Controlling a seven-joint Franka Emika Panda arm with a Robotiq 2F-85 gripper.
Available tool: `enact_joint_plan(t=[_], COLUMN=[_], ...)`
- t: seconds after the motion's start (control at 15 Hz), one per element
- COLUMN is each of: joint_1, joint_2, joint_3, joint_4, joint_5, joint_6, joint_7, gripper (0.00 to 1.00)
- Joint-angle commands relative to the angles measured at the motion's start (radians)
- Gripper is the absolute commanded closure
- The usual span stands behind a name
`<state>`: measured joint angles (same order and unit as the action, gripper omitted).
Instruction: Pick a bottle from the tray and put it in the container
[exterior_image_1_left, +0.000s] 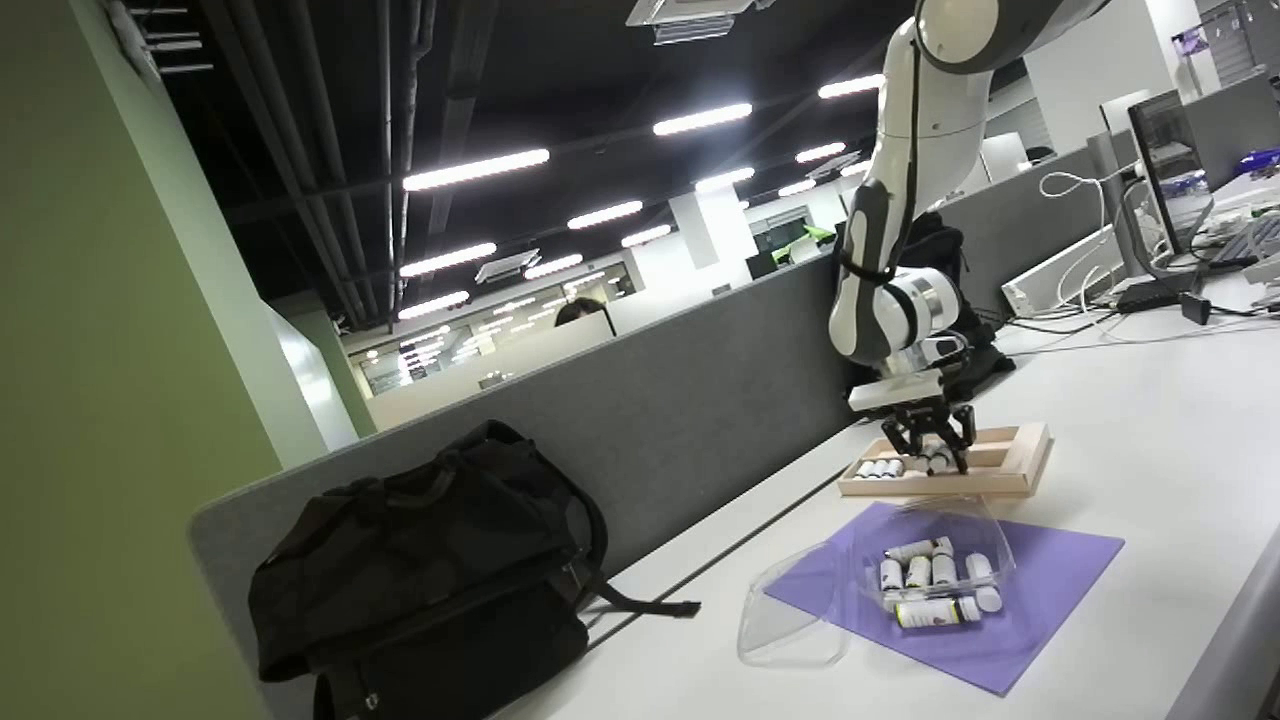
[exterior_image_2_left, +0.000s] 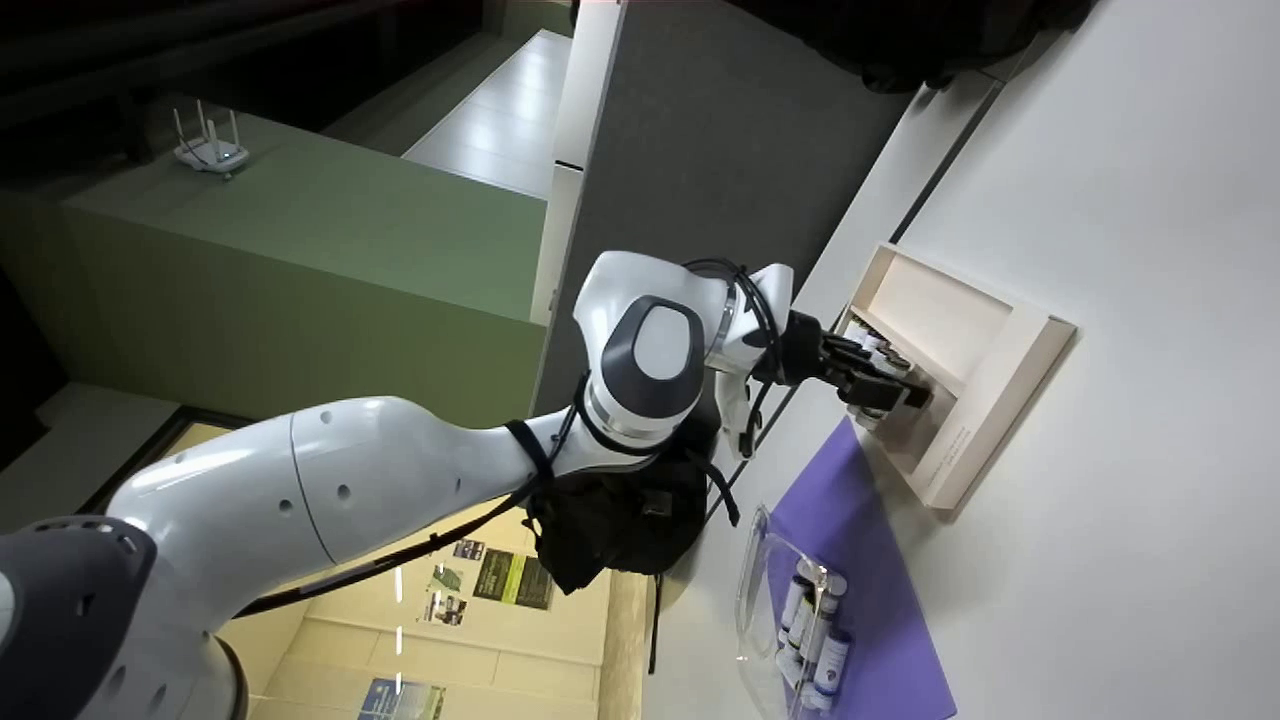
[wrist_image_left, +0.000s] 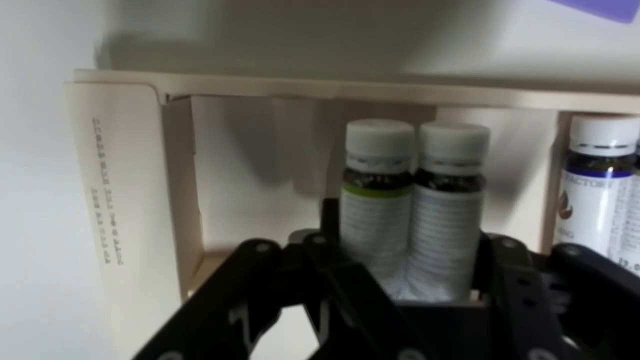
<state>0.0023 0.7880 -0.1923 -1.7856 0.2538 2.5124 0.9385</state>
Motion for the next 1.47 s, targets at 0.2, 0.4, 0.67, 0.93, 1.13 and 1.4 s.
enact_joint_plan(t=[0.2, 0.4, 0.67, 0.93, 1.13, 1.4], joint_1=[-0.044, -0.068, -0.032, 0.005, 0.047, 0.037], joint_2=[-0.118, -0.212, -0.266, -0.245, -0.245, -0.245], joint_3=[0.009, 0.043, 0.084, 0.097, 0.111, 0.107], joint_4=[-0.03, -0.056, -0.06, -0.05, -0.074, -0.075], joint_5=[-0.004, -0.002, -0.017, -0.035, -0.055, -0.057], joint_6=[-0.103, -0.247, -0.452, -0.468, -0.467, -0.467], joint_7=[-0.043, -0.148, -0.24, -0.239, -0.238, -0.251], gripper=[0.92, 1.0, 1.0, 0.99, 0.99, 0.99])
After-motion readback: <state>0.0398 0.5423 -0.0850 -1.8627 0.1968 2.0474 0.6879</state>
